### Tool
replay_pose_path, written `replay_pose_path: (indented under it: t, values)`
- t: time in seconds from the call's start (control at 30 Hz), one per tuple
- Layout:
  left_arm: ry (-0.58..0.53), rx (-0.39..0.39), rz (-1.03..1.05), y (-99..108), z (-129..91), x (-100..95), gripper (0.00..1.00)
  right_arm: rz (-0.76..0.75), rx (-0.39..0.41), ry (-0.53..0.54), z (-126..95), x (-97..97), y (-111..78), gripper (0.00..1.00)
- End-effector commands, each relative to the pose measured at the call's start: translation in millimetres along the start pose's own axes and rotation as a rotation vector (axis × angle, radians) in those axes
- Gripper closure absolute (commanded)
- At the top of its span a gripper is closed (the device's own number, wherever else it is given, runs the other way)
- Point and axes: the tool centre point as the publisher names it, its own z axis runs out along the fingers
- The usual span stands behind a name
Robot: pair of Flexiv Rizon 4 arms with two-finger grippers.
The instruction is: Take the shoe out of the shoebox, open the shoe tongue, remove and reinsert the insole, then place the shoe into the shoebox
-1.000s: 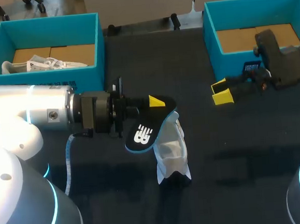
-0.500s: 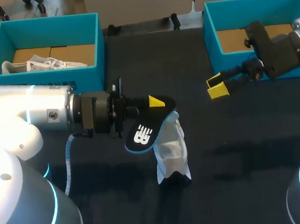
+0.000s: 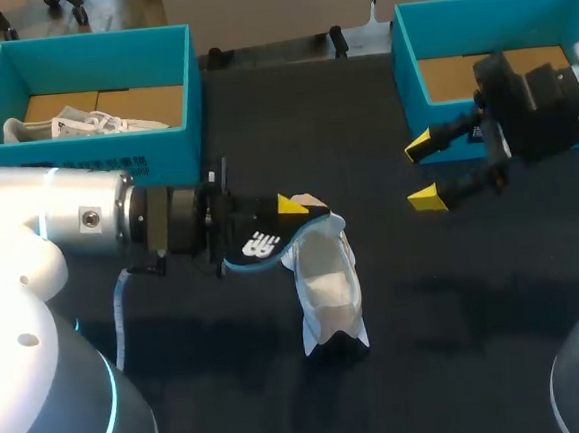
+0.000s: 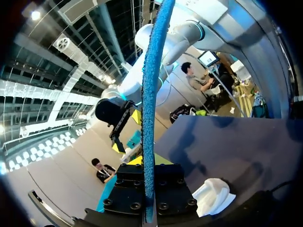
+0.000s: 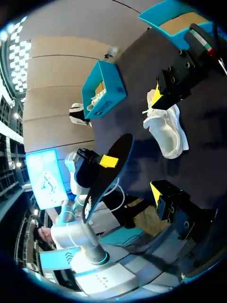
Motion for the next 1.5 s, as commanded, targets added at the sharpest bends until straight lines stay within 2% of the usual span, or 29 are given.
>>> replay_pose_path:
  t: [0.03,0.33,0.5,0.6,0.67,0.87,1.27,1.37,1.5]
  values:
    - [0.013,0.009,-0.053,-2,-9,2.9,1.00,0.002,0.004,-0.015,-1,4.3,1.0,0.00]
    - [0.070,0.029,-0.239,9,-11,16.4,1.00,0.002,0.004,-0.015,-1,4.3,1.0,0.00]
    - [0.054,0.052,-0.307,12,-11,21.6,1.00,-0.043,0.123,-0.079,10,-1.6,-22.9,0.00]
    - [0.042,0.095,-0.369,15,-11,26.1,1.00,-0.073,0.126,-0.092,15,-5.1,-34.8,0.00]
    - [0.034,0.117,-0.394,17,-11,29.0,1.00,-0.073,0.167,-0.096,21,-8.2,-41.9,0.00]
    - [0.029,0.139,-0.420,26,-10,38.5,1.00,-0.084,0.217,-0.072,45,-14.8,-64.9,0.00]
    - [0.006,0.174,-0.470,39,-9,58.9,1.00,-0.019,0.198,-0.042,91,-9.2,-106.0,0.00]
    - [-0.010,0.174,-0.472,43,-8,63.0,1.00,0.005,0.235,-0.052,101,-6.9,-108.4,0.00]
    - [-0.018,0.173,-0.469,45,-7,62.5,1.00,0.005,0.235,-0.052,101,-6.9,-108.4,0.00]
